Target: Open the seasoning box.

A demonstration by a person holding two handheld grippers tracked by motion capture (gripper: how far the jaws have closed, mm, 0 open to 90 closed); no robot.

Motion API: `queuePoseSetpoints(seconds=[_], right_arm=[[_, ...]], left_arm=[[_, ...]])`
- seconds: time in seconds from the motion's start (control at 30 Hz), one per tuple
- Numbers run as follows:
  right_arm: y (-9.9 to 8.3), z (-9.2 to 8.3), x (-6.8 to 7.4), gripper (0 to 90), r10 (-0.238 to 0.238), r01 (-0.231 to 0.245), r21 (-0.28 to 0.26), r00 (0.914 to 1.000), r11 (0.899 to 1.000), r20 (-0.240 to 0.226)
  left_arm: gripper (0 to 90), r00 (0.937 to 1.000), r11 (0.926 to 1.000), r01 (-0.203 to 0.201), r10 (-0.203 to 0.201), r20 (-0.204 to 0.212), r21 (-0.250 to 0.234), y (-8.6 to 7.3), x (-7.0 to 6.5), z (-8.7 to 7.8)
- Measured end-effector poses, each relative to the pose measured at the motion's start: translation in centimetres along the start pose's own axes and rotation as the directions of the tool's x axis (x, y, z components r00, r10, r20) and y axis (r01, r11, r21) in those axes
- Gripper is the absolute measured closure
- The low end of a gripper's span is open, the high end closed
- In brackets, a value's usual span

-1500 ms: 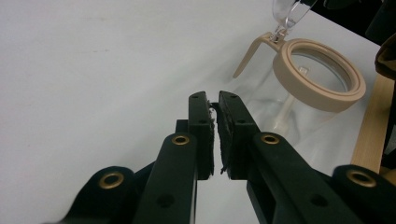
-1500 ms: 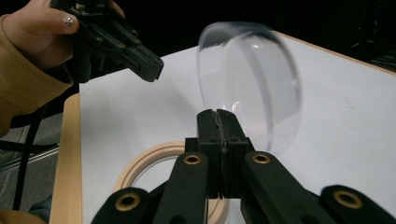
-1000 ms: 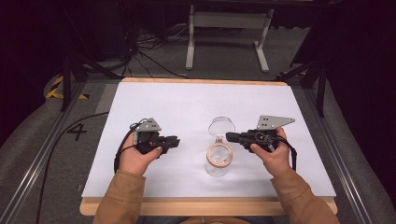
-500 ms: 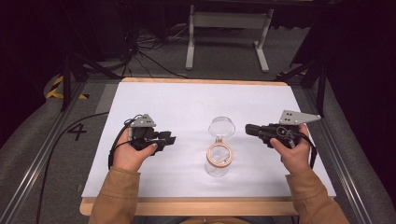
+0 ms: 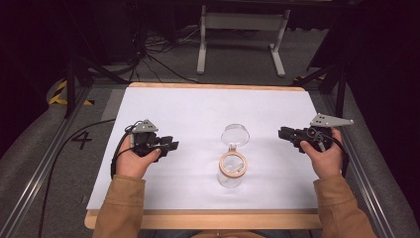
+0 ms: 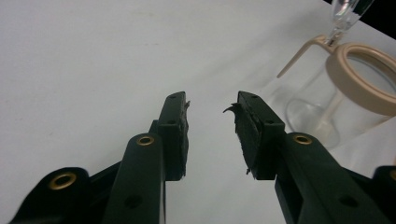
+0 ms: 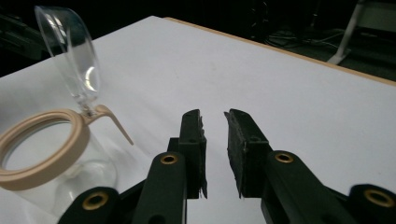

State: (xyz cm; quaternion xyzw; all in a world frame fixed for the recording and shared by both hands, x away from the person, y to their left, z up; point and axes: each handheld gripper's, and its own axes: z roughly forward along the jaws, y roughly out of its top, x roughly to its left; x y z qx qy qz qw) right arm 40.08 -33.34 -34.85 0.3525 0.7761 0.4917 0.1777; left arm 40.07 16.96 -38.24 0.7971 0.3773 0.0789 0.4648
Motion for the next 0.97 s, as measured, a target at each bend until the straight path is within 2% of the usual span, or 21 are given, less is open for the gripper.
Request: queuePoseSetpoints(seconds=[0.17, 0.27, 0.33, 0.47, 0.5, 0.6, 0.7, 0.87, 0.9, 0.97], right_arm=[[-1.1, 0.5, -1.3, 75.5, 0.029, -0.031, 0.056, 0.9983, 0.998, 0.051], [-1.8, 0.9, -1.9, 74.8, 0.047, -0.052, 0.079, 0.9967, 0.995, 0.066], [-2.3, 1.3, -2.3, 74.2, 0.043, -0.052, 0.103, 0.9952, 0.993, 0.088], [-3.2, 2.0, -3.1, 72.5, 0.061, -0.077, 0.153, 0.9929, 0.985, 0.102], [-3.5, 2.1, -3.2, 72.2, 0.064, -0.082, 0.167, 0.9919, 0.983, 0.109], [-4.1, 2.6, -3.6, 71.0, 0.07, -0.093, 0.204, 0.9906, 0.974, 0.117], [-4.5, 3.1, -3.7, 70.1, 0.052, -0.085, 0.243, 0.9891, 0.966, 0.137], [-5.1, 3.8, -4.0, 66.2, 0.066, -0.099, 0.277, 0.9896, 0.956, 0.128], [-5.2, 3.9, -3.9, 64.6, 0.07, -0.103, 0.278, 0.9897, 0.955, 0.125], [-5.3, 4.1, -3.9, 58.3, 0.057, -0.087, 0.265, 0.9912, 0.96, 0.12]], left_arm=[[64.5, 0.9996, 0.9997, 0.025, -0.025, -0.014, 0.004, -0.6, 0.8, 0.2], [64.4, 0.9994, 0.9996, 0.025, -0.024, -0.026, 0.012, -0.7, 1.1, 0.2], [64.3, 0.9992, 0.9995, 0.028, -0.027, -0.029, 0.016, -0.8, 1.2, 0.4], [63.6, 0.9983, 0.9981, 0.032, -0.029, -0.051, 0.052, -1.3, 1.6, 1.0], [63.6, 0.9979, 0.9978, 0.02, -0.016, -0.062, 0.064, -1.4, 1.8, 1.2], [63.5, 0.9976, 0.9962, 0.044, -0.04, -0.057, 0.075, -1.8, 2.1, 1.6], [63.1, 0.9976, 0.995, 0.045, -0.04, -0.057, 0.089, -1.9, 2.2, 1.7], [61.8, 0.9979, 0.9948, 0.05, -0.046, -0.046, 0.089, -2.0, 2.1, 1.9], [61.3, 0.9981, 0.9954, 0.047, -0.044, -0.042, 0.083, -1.9, 2.1, 1.9], [59.7, 0.9984, 0.9959, 0.045, -0.043, -0.036, 0.079, -1.8, 2.1, 1.9]])
